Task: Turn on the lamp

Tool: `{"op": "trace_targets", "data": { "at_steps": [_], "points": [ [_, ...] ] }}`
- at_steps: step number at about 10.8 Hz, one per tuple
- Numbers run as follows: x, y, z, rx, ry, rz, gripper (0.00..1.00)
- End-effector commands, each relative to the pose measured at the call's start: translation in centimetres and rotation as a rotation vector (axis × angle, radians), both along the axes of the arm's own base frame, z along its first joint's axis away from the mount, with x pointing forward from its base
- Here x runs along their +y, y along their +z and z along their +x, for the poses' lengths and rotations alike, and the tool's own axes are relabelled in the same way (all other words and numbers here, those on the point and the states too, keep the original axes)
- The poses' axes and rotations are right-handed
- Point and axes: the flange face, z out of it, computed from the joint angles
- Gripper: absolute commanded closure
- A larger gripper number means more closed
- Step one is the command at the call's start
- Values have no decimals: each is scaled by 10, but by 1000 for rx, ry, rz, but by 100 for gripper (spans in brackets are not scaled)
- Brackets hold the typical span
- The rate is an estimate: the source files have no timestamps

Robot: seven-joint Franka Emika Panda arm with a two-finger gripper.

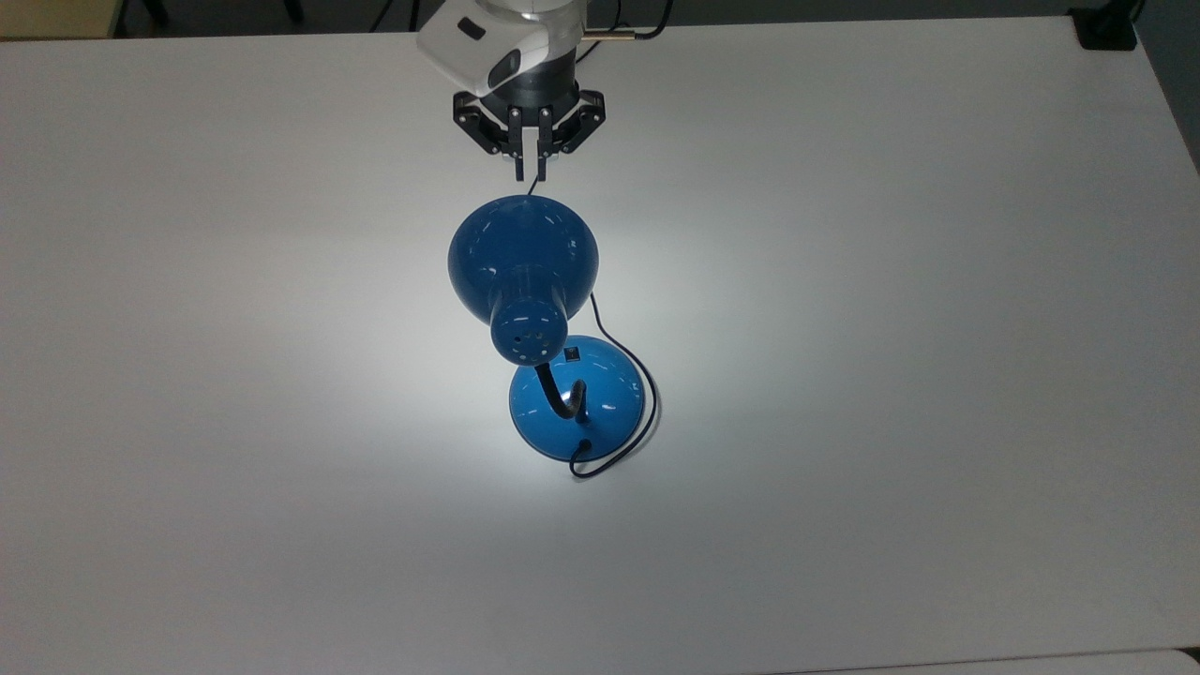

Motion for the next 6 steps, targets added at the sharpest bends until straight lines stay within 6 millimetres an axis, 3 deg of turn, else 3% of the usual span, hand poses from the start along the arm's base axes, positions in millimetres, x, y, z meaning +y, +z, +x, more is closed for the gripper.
{"op": "trace_targets", "data": {
  "at_steps": [1, 3, 5, 6],
  "points": [
    [4, 53, -8, 11, -82, -52, 53],
    [3, 87, -5, -3, -95, -50, 18],
    [3, 105, -10, 18, -92, -52, 0],
    [3, 107, -11, 21, -99, -53, 0]
  ]
}}
